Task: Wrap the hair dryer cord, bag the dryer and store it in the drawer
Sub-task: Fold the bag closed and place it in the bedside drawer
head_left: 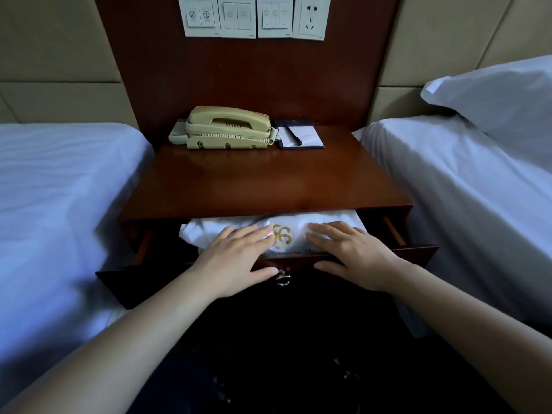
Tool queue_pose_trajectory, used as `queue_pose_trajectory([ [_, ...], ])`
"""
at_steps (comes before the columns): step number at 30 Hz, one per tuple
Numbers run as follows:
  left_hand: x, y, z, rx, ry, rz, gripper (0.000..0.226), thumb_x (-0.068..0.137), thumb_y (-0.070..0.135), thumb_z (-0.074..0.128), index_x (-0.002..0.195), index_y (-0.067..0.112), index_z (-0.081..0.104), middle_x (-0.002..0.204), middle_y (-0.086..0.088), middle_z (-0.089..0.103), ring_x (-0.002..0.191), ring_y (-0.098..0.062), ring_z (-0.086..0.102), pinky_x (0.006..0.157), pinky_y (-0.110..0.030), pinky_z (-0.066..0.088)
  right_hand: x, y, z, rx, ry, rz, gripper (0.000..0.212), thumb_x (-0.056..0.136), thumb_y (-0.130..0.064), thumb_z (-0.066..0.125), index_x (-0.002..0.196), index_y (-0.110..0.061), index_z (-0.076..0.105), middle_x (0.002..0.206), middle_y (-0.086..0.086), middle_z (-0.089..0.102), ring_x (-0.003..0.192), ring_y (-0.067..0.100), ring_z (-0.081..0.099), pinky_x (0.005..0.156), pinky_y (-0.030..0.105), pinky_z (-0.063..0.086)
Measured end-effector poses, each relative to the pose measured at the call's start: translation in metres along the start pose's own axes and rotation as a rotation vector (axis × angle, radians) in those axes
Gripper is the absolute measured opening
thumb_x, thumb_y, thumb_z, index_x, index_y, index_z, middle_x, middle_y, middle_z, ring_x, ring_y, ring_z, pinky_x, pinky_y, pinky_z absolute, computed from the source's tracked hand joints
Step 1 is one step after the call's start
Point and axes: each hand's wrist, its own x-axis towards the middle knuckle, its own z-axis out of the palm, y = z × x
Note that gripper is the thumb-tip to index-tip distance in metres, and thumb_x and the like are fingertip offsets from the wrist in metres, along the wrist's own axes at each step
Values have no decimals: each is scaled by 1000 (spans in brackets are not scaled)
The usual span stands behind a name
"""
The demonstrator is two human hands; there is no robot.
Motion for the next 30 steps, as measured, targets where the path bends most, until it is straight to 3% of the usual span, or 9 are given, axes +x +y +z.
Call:
queue_pose_trajectory([
  [2, 8, 2, 0, 64, 102, 22, 83, 73, 66, 17, 132, 21, 54, 147, 3, 45, 132, -20, 44, 104, -33, 23, 6, 1, 2, -14, 50, 17, 70, 81, -62, 23, 132, -22, 51, 142, 2, 47, 122, 29, 48, 91, 44, 48],
  [3, 12, 4, 1, 89, 176, 45, 72, 75, 63, 26, 116, 18, 66, 129, 0, 61, 116, -24, 57, 97, -34, 27, 9, 2, 2, -31, 89, 14, 65, 82, -60, 27, 125, -22, 57, 133, 5, 54, 113, 31, 55, 85, 43, 51],
  [6, 27, 5, 5, 134, 305, 45, 53, 74, 58, 40, 84, 16, 70, 89, 0, 66, 89, -25, 62, 93, -38, 28, 15, 4, 7, -134, 213, 14, 49, 80, -53, 38, 107, -24, 67, 109, 6, 64, 93, 29, 63, 75, 37, 53],
  [10, 32, 1, 8, 164, 362, 22, 56, 71, 63, 49, 100, 18, 65, 101, -1, 60, 103, -22, 48, 103, -47, 19, 18, 9, 13, -195, 287, 19, 47, 80, -54, 43, 112, -24, 62, 124, 9, 59, 115, 31, 55, 93, 44, 46],
  [12, 32, -1, 10, 174, 364, 25, 59, 73, 61, 54, 108, 16, 65, 104, 0, 62, 106, -23, 52, 103, -48, 19, 21, 11, 16, -224, 316, 20, 51, 80, -53, 42, 116, -23, 61, 129, 8, 57, 119, 30, 53, 96, 46, 44],
  [15, 34, 1, 11, 187, 374, 18, 59, 78, 57, 42, 112, 14, 65, 101, 0, 65, 101, -26, 59, 99, -43, 27, 27, 11, 18, -260, 372, 22, 48, 74, -50, 59, 112, -21, 63, 119, 7, 61, 108, 28, 49, 87, 42, 50],
  [18, 33, 0, 13, 190, 418, 8, 50, 80, 52, 42, 102, 15, 67, 97, -3, 61, 95, -27, 57, 89, -38, 31, 30, 10, 17, -265, 405, 52, 46, 64, -47, 77, 102, -22, 68, 110, 7, 62, 100, 25, 42, 80, 38, 50],
  [23, 35, -7, 17, 216, 415, -3, 46, 80, 51, 41, 98, 19, 69, 104, -4, 58, 105, -24, 43, 95, -41, 28, 31, 12, 19, -188, 377, 60, 35, 71, -47, 62, 100, -29, 70, 127, 10, 59, 119, 31, 47, 90, 47, 46],
  [30, 43, -9, 14, 262, 413, 15, 34, 75, 49, 55, 84, 20, 71, 93, -1, 54, 97, -24, 49, 88, -40, 31, 41, 20, 15, -178, 240, 81, 46, 81, -59, 35, 107, -40, 68, 141, 9, 49, 133, 35, 42, 100, 55, 38],
])
